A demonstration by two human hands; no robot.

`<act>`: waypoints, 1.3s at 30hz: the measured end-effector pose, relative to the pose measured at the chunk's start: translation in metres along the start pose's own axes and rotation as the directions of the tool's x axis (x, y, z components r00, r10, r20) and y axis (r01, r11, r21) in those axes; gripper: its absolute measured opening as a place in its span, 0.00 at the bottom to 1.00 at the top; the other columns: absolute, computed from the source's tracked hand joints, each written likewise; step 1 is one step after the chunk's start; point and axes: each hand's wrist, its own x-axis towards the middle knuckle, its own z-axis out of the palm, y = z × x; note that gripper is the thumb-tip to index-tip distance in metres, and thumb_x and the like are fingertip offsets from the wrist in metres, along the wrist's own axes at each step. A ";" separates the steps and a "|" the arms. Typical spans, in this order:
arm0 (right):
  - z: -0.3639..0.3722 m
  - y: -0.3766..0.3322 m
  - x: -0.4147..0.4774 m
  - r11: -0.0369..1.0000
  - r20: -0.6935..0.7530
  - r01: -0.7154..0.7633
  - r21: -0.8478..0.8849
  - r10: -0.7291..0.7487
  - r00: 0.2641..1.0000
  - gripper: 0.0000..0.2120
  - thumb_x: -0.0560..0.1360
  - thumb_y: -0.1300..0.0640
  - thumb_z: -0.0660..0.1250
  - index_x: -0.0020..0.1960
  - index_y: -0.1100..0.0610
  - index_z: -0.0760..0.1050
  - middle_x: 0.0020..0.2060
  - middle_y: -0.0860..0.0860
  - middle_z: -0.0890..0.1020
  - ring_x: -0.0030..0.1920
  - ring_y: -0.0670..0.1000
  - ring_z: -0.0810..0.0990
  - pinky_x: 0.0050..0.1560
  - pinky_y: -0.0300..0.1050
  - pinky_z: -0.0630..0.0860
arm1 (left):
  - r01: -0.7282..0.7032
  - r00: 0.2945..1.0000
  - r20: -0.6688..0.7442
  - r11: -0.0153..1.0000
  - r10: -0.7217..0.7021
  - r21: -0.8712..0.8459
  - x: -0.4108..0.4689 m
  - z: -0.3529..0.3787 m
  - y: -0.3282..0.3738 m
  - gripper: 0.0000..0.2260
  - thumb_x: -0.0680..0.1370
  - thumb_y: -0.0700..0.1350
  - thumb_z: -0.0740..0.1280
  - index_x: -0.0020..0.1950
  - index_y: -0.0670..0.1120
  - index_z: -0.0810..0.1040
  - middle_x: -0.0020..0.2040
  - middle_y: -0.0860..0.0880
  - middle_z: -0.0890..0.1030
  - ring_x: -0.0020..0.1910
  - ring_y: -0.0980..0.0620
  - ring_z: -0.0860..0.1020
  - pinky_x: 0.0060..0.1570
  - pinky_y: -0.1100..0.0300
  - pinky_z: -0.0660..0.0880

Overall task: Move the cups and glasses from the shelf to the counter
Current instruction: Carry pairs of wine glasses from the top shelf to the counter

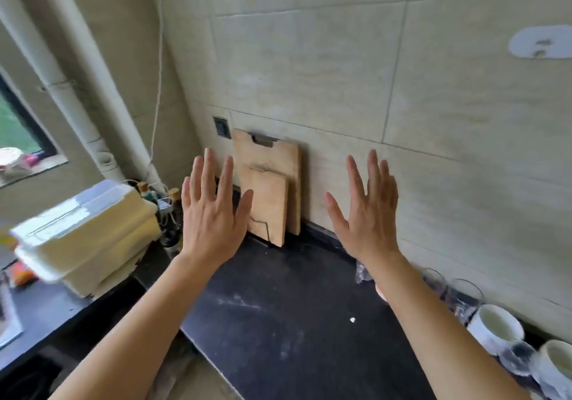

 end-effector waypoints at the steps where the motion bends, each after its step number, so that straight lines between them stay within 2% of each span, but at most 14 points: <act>1: 0.013 -0.036 0.004 0.998 0.015 0.057 0.030 -0.058 0.998 0.35 0.81 0.34 0.50 0.82 0.51 0.48 0.81 0.58 0.46 0.80 0.64 0.47 0.77 0.63 0.48 | 0.033 0.999 -0.013 0.999 -0.033 0.029 -0.010 -0.020 -0.030 0.29 0.82 0.58 0.54 0.79 0.44 0.58 0.80 0.38 0.53 0.79 0.38 0.51 0.73 0.37 0.56; 4: 0.053 -0.149 0.010 0.974 0.030 0.189 0.128 -0.195 0.980 0.36 0.80 0.34 0.52 0.82 0.48 0.48 0.81 0.58 0.48 0.80 0.63 0.48 0.77 0.64 0.50 | 0.108 0.993 -0.056 0.988 -0.103 0.108 -0.043 -0.082 -0.125 0.30 0.82 0.59 0.54 0.80 0.45 0.57 0.81 0.40 0.52 0.80 0.40 0.49 0.74 0.38 0.55; 9: 0.113 -0.359 -0.004 0.891 0.006 0.370 0.265 -0.385 0.923 0.34 0.80 0.35 0.53 0.81 0.48 0.53 0.81 0.59 0.49 0.80 0.65 0.49 0.76 0.66 0.52 | 0.269 0.962 -0.127 0.926 -0.243 0.265 -0.121 -0.202 -0.289 0.31 0.81 0.59 0.53 0.80 0.45 0.58 0.81 0.40 0.50 0.79 0.39 0.49 0.72 0.33 0.53; 11: 0.135 -0.451 -0.016 0.833 -0.022 0.440 0.336 -0.460 0.888 0.33 0.81 0.36 0.54 0.81 0.49 0.55 0.81 0.60 0.49 0.79 0.66 0.50 0.76 0.67 0.51 | 0.343 0.938 -0.159 0.883 -0.307 0.321 -0.154 -0.259 -0.352 0.31 0.80 0.60 0.52 0.80 0.46 0.59 0.81 0.41 0.50 0.79 0.38 0.50 0.71 0.31 0.53; 14: 0.165 -0.594 -0.040 0.729 -0.066 0.530 0.434 -0.560 0.826 0.33 0.80 0.38 0.60 0.80 0.49 0.57 0.81 0.60 0.51 0.79 0.65 0.51 0.75 0.67 0.53 | 0.458 0.889 -0.223 0.793 -0.400 0.402 -0.205 -0.345 -0.440 0.31 0.80 0.62 0.50 0.81 0.49 0.54 0.82 0.44 0.45 0.80 0.40 0.45 0.72 0.32 0.50; 17: 0.187 -0.716 -0.066 0.622 -0.091 0.592 0.513 -0.647 0.757 0.33 0.80 0.37 0.58 0.81 0.48 0.57 0.81 0.58 0.50 0.80 0.63 0.51 0.76 0.64 0.52 | 0.558 0.830 -0.300 0.704 -0.470 0.439 -0.249 -0.416 -0.508 0.32 0.80 0.62 0.49 0.81 0.51 0.50 0.82 0.45 0.43 0.80 0.42 0.43 0.73 0.32 0.48; 20: 0.205 -0.810 -0.091 0.536 -0.089 0.614 0.579 -0.707 0.702 0.34 0.79 0.35 0.55 0.81 0.48 0.55 0.81 0.58 0.49 0.80 0.63 0.51 0.76 0.64 0.52 | 0.624 0.782 -0.355 0.633 -0.513 0.459 -0.287 -0.463 -0.562 0.32 0.80 0.63 0.48 0.81 0.52 0.46 0.82 0.46 0.41 0.80 0.43 0.42 0.73 0.33 0.46; 26: 0.253 -0.966 -0.130 0.344 -0.130 0.638 0.689 -0.807 0.576 0.36 0.79 0.38 0.60 0.81 0.51 0.56 0.81 0.58 0.50 0.80 0.62 0.51 0.76 0.64 0.53 | 0.752 0.656 -0.451 0.474 -0.605 0.457 -0.354 -0.519 -0.665 0.33 0.80 0.64 0.47 0.81 0.51 0.47 0.82 0.45 0.43 0.80 0.43 0.44 0.73 0.33 0.50; 30: 0.297 -1.054 -0.134 0.253 -0.165 0.642 0.723 -0.840 0.517 0.36 0.79 0.38 0.61 0.81 0.52 0.57 0.81 0.60 0.50 0.79 0.63 0.53 0.75 0.67 0.55 | 0.779 0.621 -0.482 0.415 -0.619 0.470 -0.371 -0.547 -0.746 0.32 0.80 0.65 0.49 0.81 0.54 0.45 0.81 0.47 0.40 0.80 0.46 0.39 0.74 0.38 0.46; 35: 0.340 -1.168 -0.106 0.215 -0.163 0.603 0.768 -0.846 0.508 0.36 0.80 0.36 0.57 0.81 0.51 0.53 0.81 0.58 0.48 0.80 0.61 0.53 0.76 0.64 0.56 | 0.823 0.560 -0.514 0.364 -0.650 0.436 -0.350 -0.600 -0.849 0.34 0.79 0.66 0.50 0.80 0.56 0.40 0.81 0.46 0.39 0.79 0.46 0.40 0.76 0.40 0.46; 39: 0.346 -1.262 -0.085 0.177 -0.157 0.551 0.816 -0.849 0.504 0.36 0.80 0.34 0.54 0.81 0.50 0.51 0.80 0.58 0.53 0.78 0.60 0.58 0.75 0.63 0.60 | 0.845 0.533 -0.570 0.349 -0.626 0.406 -0.335 -0.657 -0.913 0.34 0.80 0.64 0.54 0.80 0.54 0.42 0.81 0.45 0.42 0.80 0.44 0.45 0.75 0.41 0.51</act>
